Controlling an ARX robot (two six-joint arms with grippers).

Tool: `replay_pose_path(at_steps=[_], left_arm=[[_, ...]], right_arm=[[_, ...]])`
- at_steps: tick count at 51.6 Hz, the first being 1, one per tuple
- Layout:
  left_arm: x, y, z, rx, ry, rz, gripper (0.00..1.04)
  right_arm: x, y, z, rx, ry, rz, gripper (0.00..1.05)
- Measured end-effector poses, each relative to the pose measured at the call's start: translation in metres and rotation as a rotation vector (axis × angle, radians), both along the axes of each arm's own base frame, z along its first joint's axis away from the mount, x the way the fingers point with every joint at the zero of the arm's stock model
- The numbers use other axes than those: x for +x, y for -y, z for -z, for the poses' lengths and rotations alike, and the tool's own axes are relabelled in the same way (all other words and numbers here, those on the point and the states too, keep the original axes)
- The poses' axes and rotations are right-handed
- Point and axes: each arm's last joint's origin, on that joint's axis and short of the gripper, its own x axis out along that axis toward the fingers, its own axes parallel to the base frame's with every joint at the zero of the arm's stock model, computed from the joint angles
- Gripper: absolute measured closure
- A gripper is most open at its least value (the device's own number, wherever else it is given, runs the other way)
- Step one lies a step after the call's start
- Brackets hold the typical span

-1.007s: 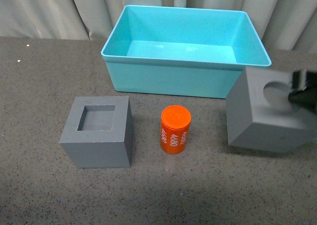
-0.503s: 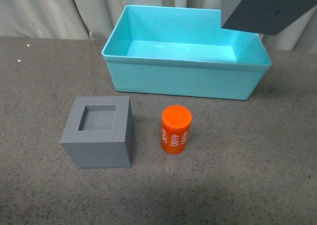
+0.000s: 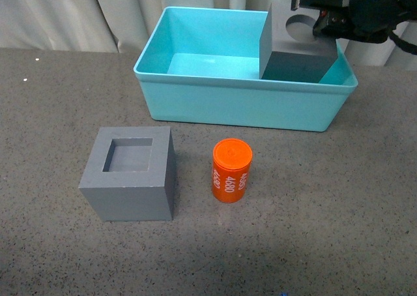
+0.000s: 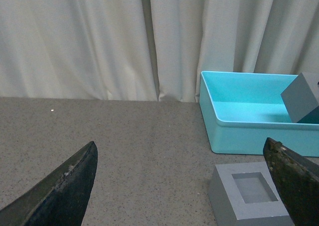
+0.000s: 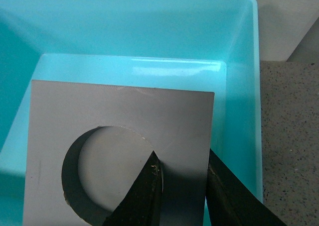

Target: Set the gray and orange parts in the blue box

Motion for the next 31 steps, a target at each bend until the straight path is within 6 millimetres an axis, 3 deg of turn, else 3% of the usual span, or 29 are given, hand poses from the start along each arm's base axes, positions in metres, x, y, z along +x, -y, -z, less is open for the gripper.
replay_pose_path(at_steps=[19, 31], left_arm=[[0.0, 0.0, 0.0, 0.0, 0.0, 0.0, 0.07], [0.0, 0.0, 0.0, 0.0, 0.0, 0.0, 0.07]], right_arm=[[0.024, -0.006, 0.04, -0.014, -0.132, 0.02, 0.87], [0.031, -0.008, 0.041, -0.005, -0.157, 0.014, 0.87]])
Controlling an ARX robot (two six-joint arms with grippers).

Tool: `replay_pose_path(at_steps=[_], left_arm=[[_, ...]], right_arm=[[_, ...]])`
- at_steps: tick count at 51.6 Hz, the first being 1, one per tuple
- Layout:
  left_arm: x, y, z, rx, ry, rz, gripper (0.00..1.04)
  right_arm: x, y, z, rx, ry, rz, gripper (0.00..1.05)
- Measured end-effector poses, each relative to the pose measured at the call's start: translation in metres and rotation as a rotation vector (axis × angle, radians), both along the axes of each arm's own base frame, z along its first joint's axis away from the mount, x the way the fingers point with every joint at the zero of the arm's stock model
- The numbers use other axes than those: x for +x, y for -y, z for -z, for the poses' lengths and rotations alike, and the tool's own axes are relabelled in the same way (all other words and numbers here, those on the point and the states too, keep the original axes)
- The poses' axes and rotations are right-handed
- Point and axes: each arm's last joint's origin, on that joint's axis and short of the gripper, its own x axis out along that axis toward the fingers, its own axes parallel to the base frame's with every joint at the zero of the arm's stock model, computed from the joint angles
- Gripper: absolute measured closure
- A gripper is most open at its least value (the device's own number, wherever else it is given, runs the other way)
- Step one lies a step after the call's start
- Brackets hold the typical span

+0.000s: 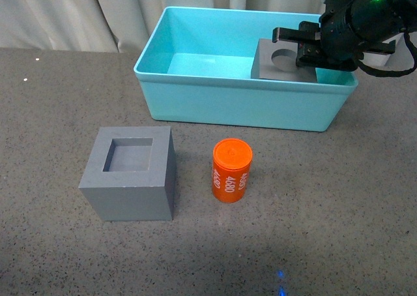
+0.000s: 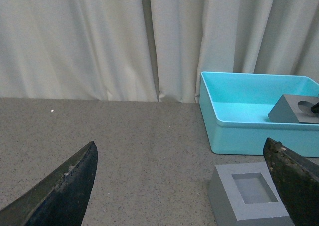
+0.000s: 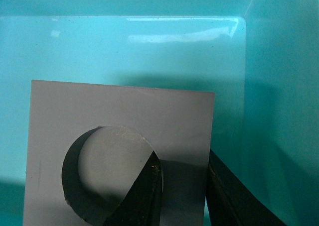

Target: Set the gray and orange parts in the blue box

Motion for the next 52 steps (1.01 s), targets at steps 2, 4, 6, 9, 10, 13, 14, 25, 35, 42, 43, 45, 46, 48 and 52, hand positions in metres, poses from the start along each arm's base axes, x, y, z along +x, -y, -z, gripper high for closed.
replay_pose_path(at_steps=[2, 4, 6, 9, 10, 13, 14, 25, 35, 42, 43, 45, 46, 48, 52], left_arm=[[0.0, 0.0, 0.0, 0.0, 0.0, 0.0, 0.07], [0.0, 0.0, 0.0, 0.0, 0.0, 0.0, 0.07], [0.0, 0.0, 0.0, 0.0, 0.0, 0.0, 0.07], [0.0, 0.0, 0.0, 0.0, 0.0, 0.0, 0.07], [0.0, 0.0, 0.0, 0.0, 0.0, 0.0, 0.07], [0.0, 0.0, 0.0, 0.0, 0.0, 0.0, 0.07], [0.0, 0.0, 0.0, 0.0, 0.0, 0.0, 0.07], [0.0, 0.0, 0.0, 0.0, 0.0, 0.0, 0.07], [0.0, 0.0, 0.0, 0.0, 0.0, 0.0, 0.07], [0.0, 0.0, 0.0, -0.003, -0.007, -0.003, 0.07], [0.0, 0.0, 0.001, -0.03, -0.066, -0.042, 0.07], [0.002, -0.001, 0.002, -0.087, -0.209, -0.149, 0.07], [0.003, -0.002, 0.002, -0.09, -0.231, -0.166, 0.07], [0.008, -0.002, 0.002, -0.118, -0.28, -0.193, 0.07], [0.023, -0.003, -0.008, -0.175, -0.29, -0.199, 0.07]], right_arm=[[0.001, 0.0, 0.0, -0.001, -0.001, 0.001, 0.87], [0.001, 0.0, 0.0, 0.007, 0.0, 0.002, 0.8], [0.002, -0.001, -0.001, 0.036, 0.007, -0.008, 0.73], [0.0, 0.0, -0.007, 0.056, 0.046, 0.002, 0.6], [-0.001, 0.0, -0.01, 0.057, 0.057, 0.005, 0.57], [-0.009, 0.002, -0.021, 0.065, 0.112, 0.011, 0.44], [-0.011, 0.003, -0.025, 0.068, 0.131, 0.011, 0.41], [-0.065, 0.022, -0.083, 0.075, 0.392, 0.016, 0.1], [-0.222, 0.074, -0.08, -0.204, 0.501, 0.002, 0.1], [-0.226, 0.075, -0.079, -0.215, 0.502, 0.002, 0.1], [-0.226, 0.075, -0.079, -0.216, 0.502, 0.001, 0.1], [-0.226, 0.075, -0.079, -0.216, 0.502, 0.001, 0.1], [-0.226, 0.075, -0.079, -0.216, 0.503, 0.001, 0.1], [-0.226, 0.075, -0.079, -0.216, 0.505, 0.002, 0.1], [-0.226, 0.075, -0.079, -0.216, 0.506, -0.001, 0.1]])
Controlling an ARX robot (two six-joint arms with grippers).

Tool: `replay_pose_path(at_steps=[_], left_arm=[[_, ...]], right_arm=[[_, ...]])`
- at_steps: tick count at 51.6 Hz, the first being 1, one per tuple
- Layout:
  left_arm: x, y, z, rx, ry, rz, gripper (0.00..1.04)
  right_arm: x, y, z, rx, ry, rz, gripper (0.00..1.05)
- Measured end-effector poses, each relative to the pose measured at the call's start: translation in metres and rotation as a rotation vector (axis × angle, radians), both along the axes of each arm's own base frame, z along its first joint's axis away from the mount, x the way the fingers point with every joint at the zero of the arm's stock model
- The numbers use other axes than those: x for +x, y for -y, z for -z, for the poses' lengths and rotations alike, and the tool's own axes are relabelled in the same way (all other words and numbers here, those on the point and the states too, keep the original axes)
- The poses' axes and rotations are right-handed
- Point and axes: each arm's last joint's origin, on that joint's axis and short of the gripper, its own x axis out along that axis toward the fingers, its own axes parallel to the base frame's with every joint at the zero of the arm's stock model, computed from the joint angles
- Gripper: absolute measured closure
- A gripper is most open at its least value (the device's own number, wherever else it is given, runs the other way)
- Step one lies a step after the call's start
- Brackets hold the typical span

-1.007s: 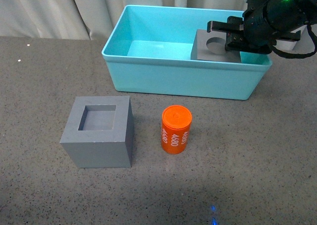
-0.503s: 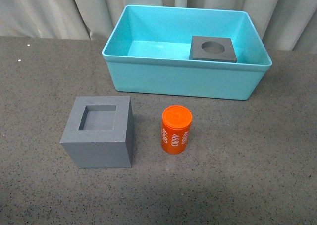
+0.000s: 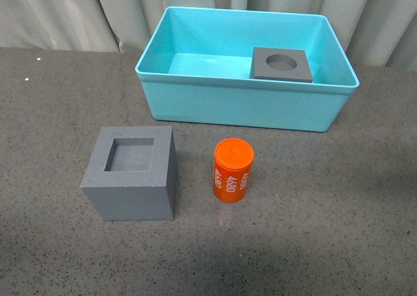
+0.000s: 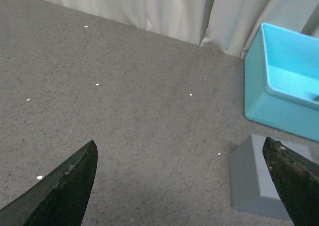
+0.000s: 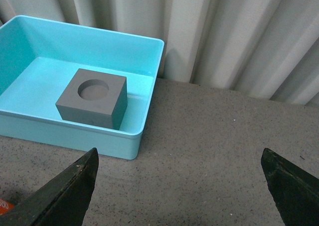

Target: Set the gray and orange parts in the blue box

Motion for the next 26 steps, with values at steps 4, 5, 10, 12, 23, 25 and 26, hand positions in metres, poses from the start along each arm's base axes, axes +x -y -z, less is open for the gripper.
replay_pose_path(at_steps=[4, 5, 10, 12, 23, 25, 26], left_arm=[[0.016, 0.001, -0.011, -0.028, 0.013, 0.028, 0.07], [0.018, 0.002, -0.012, -0.03, 0.007, 0.032, 0.07], [0.057, 0.01, -0.019, -0.095, -0.024, 0.133, 0.07], [0.075, 0.016, -0.016, -0.117, -0.057, 0.178, 0.07], [0.122, 0.033, 0.005, -0.148, -0.284, 0.264, 0.07], [0.128, 0.035, 0.01, -0.161, -0.323, 0.275, 0.07], [0.132, 0.037, 0.012, -0.165, -0.35, 0.282, 0.07]], right_arm=[[0.0, 0.0, 0.0, -0.003, 0.001, 0.0, 0.1], [0.0, 0.0, 0.0, -0.003, 0.001, 0.0, 0.1], [0.0, 0.0, 0.0, -0.003, 0.001, 0.0, 0.1], [0.0, 0.0, 0.0, -0.003, 0.001, 0.0, 0.1], [0.0, 0.0, 0.0, -0.004, 0.001, -0.001, 0.1], [0.0, 0.0, 0.0, -0.004, 0.001, 0.0, 0.1], [0.0, 0.0, 0.0, -0.004, 0.001, 0.0, 0.1]])
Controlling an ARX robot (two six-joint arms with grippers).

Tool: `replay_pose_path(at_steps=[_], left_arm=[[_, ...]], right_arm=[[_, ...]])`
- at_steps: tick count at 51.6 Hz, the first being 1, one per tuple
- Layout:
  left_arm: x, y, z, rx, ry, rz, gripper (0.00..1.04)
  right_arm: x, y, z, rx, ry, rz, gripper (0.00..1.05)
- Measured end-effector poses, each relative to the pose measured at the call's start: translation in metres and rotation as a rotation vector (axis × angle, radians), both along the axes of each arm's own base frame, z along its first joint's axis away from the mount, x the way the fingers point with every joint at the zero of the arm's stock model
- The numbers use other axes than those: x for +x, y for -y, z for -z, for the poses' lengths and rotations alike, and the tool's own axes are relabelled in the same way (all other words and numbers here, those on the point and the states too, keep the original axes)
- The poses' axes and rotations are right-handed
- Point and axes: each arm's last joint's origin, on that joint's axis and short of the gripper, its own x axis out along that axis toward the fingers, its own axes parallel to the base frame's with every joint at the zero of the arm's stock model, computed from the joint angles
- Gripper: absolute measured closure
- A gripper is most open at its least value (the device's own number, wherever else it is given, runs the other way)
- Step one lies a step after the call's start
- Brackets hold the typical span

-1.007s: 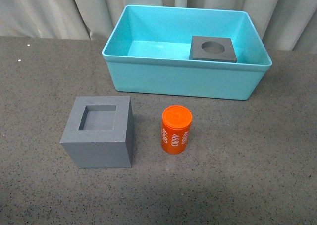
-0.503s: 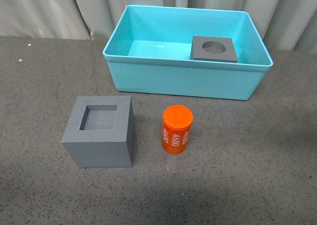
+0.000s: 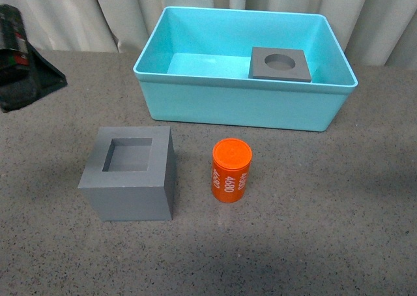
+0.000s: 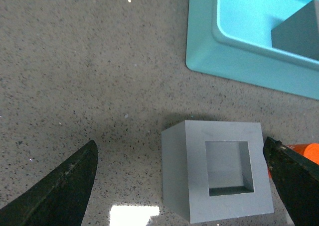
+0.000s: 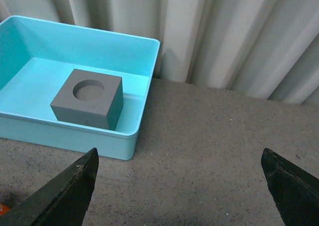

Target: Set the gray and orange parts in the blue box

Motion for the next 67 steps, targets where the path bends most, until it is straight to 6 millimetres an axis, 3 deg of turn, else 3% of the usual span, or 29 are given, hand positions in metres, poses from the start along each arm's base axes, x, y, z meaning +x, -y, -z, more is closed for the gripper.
replay_pose_path(at_steps=[13, 31, 40, 54, 59, 67], left_arm=[[0.018, 0.02, 0.026, 0.011, -0.172, 0.06, 0.07], [0.033, 0.038, 0.053, 0.058, -0.246, 0.09, 0.07], [0.035, 0.039, 0.059, 0.084, -0.279, 0.081, 0.42], [0.037, 0.041, 0.055, 0.077, -0.265, 0.075, 0.81], [0.036, 0.041, 0.05, 0.077, -0.252, 0.063, 0.87], [0.032, 0.042, 0.031, 0.054, -0.209, 0.051, 0.88]], right_arm=[[0.0, 0.0, 0.0, 0.0, 0.0, 0.0, 0.1], [0.0, 0.0, 0.0, 0.0, 0.0, 0.0, 0.1], [0.0, 0.0, 0.0, 0.0, 0.0, 0.0, 0.1], [0.0, 0.0, 0.0, 0.0, 0.0, 0.0, 0.1], [0.0, 0.0, 0.0, 0.0, 0.0, 0.0, 0.1], [0.0, 0.0, 0.0, 0.0, 0.0, 0.0, 0.1]])
